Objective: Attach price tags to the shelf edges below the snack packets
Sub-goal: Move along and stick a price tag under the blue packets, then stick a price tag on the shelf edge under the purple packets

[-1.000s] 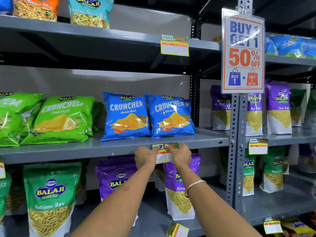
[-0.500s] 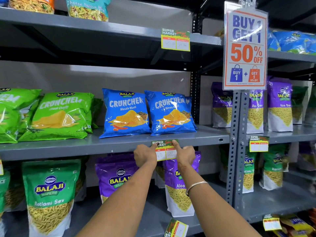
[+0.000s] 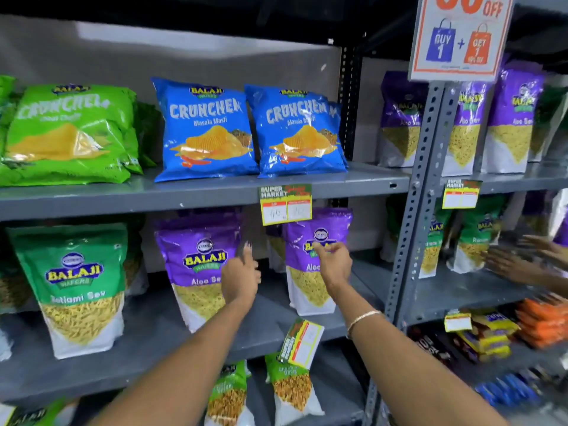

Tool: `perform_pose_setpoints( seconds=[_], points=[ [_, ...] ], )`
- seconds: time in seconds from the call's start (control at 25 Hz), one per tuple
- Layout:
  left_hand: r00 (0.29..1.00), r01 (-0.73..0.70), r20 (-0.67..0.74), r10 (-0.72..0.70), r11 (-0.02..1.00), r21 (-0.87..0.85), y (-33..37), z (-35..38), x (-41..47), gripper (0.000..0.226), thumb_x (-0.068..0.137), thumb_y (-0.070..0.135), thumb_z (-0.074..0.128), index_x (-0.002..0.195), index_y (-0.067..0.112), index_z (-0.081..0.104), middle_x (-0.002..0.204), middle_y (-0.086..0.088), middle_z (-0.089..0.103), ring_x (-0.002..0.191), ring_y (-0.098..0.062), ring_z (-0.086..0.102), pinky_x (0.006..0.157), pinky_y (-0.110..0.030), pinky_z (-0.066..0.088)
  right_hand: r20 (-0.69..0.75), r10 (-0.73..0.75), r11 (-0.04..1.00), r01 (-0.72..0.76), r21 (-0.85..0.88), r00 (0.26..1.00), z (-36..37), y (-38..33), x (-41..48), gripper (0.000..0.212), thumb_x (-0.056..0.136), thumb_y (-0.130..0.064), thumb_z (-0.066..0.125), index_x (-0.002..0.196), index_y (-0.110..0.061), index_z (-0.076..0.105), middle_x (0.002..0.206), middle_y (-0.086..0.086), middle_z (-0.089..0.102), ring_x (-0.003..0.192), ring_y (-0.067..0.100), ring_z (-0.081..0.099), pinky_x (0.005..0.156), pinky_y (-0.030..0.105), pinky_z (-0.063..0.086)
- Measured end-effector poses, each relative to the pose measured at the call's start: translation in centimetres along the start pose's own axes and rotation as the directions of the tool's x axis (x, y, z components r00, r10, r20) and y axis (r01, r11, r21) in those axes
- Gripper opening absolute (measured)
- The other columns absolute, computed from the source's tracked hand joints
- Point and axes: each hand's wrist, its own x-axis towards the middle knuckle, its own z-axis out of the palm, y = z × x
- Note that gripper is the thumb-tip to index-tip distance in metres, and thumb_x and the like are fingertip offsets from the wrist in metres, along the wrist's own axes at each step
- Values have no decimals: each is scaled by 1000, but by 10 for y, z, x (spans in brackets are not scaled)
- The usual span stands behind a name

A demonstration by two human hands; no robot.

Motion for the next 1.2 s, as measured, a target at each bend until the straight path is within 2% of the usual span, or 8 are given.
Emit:
perform_pose_setpoints(
  seconds=[0.2,0.32,0.44,0.52,0.64,0.72,0.92,1.2],
  points=[
    [816,351,296,-496,833,427,-137,28,-23,38,91,33,53,62,8,52,61,-13,60,48,-24,58,52,-38,51,293,84,894,58,-444,952,18,124,4,16,78,1,55,80,0,71,97,24,72,97,37,65,83,43,54],
    [756,327,336,-562,769,550,-177,45,-33,30,86,21,61,100,-5,64,107,-26,68,96,-36,69,80,-45,58,448,68,857,178,-484,892,30,146,2,22,77,2,62,98,7,68,110,23,69,105,34,63,88,43,52],
    [754,339,393,-526,824,454,-185,57,-33,36,86,13,58,116,-8,60,122,-27,63,113,-37,62,94,-44,54,540,53,884,211,-416,840,37,151,-1,15,74,7,63,88,6,70,92,23,71,85,29,65,77,39,51],
    [838,270,341,-426,867,419,-180,61,-35,29,86,13,58,102,-10,67,111,-32,66,106,-39,64,83,-41,54,510,30,889,210,-407,859,32,160,-4,11,73,8,60,68,6,69,72,23,69,70,20,59,68,33,45],
    [947,43,252,-200,855,516,-169,59,-41,33,84,18,61,59,-4,58,90,-35,66,88,-40,65,67,-42,44,305,50,931,66,-360,951,6,177,-12,44,79,6,58,43,-17,47,50,5,53,58,12,50,61,33,44],
    [957,-26,260,-131,851,524,-164,63,-47,46,85,16,61,46,3,40,87,-38,63,85,-43,63,61,-40,35,237,80,936,8,-351,968,-6,188,-15,43,80,8,56,47,-19,49,58,4,57,64,14,54,63,30,46],
    [964,6,215,-156,822,569,-167,76,-48,32,88,17,57,83,-14,64,96,-36,66,92,-42,64,75,-45,47,310,37,877,118,-466,950,0,192,-6,21,82,5,50,70,1,66,77,16,72,73,25,65,70,36,53],
    [968,-6,204,-150,791,611,-164,76,-50,40,90,26,56,84,-13,67,95,-33,69,88,-41,66,64,-41,47,388,-70,741,308,-597,919,3,199,-3,12,78,7,54,73,1,64,87,15,63,89,29,57,75,40,49]
  ],
)
